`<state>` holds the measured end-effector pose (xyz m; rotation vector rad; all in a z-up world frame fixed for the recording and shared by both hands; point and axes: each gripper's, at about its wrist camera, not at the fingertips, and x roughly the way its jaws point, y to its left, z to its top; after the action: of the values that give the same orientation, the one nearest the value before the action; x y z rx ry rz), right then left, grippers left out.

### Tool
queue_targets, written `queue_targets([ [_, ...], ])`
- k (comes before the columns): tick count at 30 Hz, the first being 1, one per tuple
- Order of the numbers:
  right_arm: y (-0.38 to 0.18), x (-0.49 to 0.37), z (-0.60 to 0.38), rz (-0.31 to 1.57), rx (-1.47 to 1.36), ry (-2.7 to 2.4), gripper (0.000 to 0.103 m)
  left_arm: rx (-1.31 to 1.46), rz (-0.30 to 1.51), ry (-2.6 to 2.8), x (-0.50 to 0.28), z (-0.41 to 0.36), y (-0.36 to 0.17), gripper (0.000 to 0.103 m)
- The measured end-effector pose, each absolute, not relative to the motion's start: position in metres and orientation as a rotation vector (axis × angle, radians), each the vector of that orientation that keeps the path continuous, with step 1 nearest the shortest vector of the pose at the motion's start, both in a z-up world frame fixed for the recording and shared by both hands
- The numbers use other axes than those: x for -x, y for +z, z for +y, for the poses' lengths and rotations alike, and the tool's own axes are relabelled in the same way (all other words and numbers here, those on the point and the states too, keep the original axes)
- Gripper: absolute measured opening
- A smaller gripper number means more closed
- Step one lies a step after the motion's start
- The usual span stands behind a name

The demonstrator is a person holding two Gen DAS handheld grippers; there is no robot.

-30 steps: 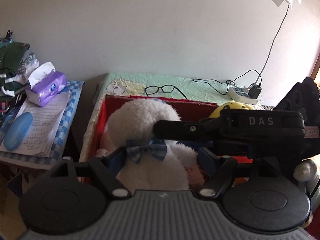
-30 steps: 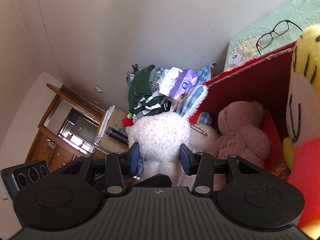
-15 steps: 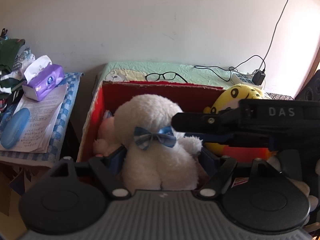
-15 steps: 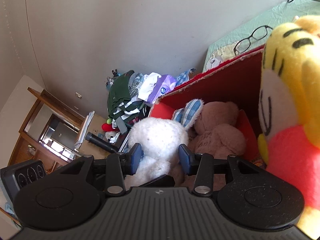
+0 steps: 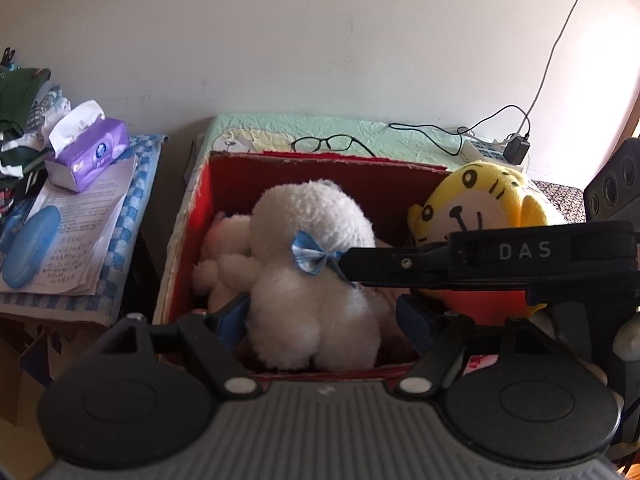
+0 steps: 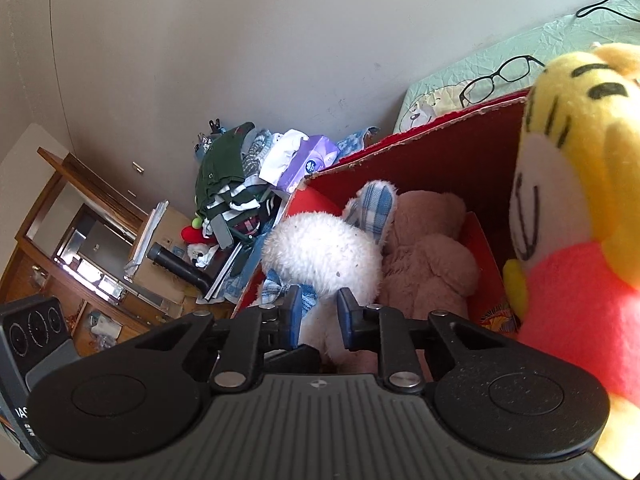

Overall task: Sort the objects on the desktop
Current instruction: 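Lower the white bunny into the box beside the teddy bear, open both tools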

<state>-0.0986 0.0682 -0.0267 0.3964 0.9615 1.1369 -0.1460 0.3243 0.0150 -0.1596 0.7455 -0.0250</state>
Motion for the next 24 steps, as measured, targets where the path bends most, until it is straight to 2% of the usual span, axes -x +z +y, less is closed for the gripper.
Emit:
queue_targets([
  [5, -0.036, 0.091, 0.076, 0.985, -0.407, 1.127, 0.022, 0.157, 0.753, -0.024, 0.138, 0.327, 0.012, 0.079],
  [15, -0.04, 0.093, 0.068, 1.007, -0.39, 1.153, 0.024, 0.135, 0.785, -0.025, 0.129, 0.322, 0.006, 0.086],
  [24, -0.035, 0.097, 0.058, 0.965, -0.404, 1.175, 0.031, 0.112, 0.784, -0.019, 0.13, 0.32, 0.009, 0.087],
])
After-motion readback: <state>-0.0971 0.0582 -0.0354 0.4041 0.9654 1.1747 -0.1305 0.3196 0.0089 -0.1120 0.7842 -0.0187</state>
